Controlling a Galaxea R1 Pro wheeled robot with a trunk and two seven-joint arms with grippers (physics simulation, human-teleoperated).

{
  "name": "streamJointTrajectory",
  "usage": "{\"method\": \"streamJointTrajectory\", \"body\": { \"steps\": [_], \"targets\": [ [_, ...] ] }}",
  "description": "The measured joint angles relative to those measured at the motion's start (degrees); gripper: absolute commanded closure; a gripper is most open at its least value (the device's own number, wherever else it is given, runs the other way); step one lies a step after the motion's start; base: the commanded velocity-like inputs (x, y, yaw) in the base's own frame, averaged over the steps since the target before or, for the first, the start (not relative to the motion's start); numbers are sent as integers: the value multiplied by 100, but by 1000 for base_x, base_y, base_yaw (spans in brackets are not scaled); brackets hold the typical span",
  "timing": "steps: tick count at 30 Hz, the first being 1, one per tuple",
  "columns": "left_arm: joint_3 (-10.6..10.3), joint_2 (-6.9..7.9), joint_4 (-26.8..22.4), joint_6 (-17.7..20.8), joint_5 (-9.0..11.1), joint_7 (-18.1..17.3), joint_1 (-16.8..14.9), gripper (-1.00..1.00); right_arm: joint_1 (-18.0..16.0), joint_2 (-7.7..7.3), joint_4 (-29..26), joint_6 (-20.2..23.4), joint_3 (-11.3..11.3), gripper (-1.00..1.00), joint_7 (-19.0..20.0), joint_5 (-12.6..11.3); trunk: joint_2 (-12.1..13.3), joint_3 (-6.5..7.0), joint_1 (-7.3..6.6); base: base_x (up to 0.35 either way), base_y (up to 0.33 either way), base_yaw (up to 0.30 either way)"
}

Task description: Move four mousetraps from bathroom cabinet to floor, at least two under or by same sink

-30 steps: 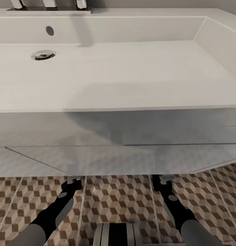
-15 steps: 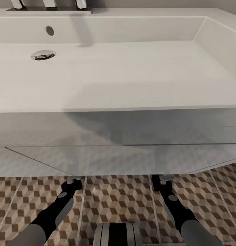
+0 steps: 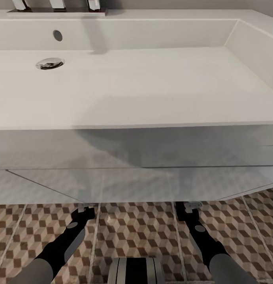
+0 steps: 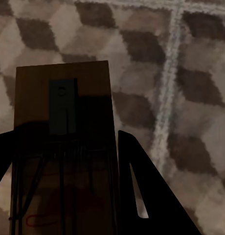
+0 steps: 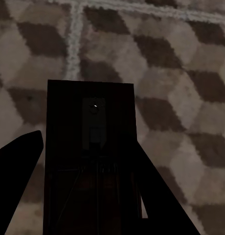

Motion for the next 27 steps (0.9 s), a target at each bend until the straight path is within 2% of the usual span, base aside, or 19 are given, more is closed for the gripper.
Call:
{"method": "streamJointTrajectory", "body": {
  "steps": [2,7,27],
  "targets": [
    [-4,-4,-3,0,3,-6,0,100,0,1,0,1,0,100,0,-3,0,0,0,0,0,0],
    [-5,-1,-4,0,3,-9,0,100,0,0,0,2,0,100,0,-7,-7,-110,13,0,0,0],
    [-6,-9,-2,-6,2,-15,0,100,0,0,0,-4,4,100,0,-1,-7,-111,13,0,0,0]
  ]
}}
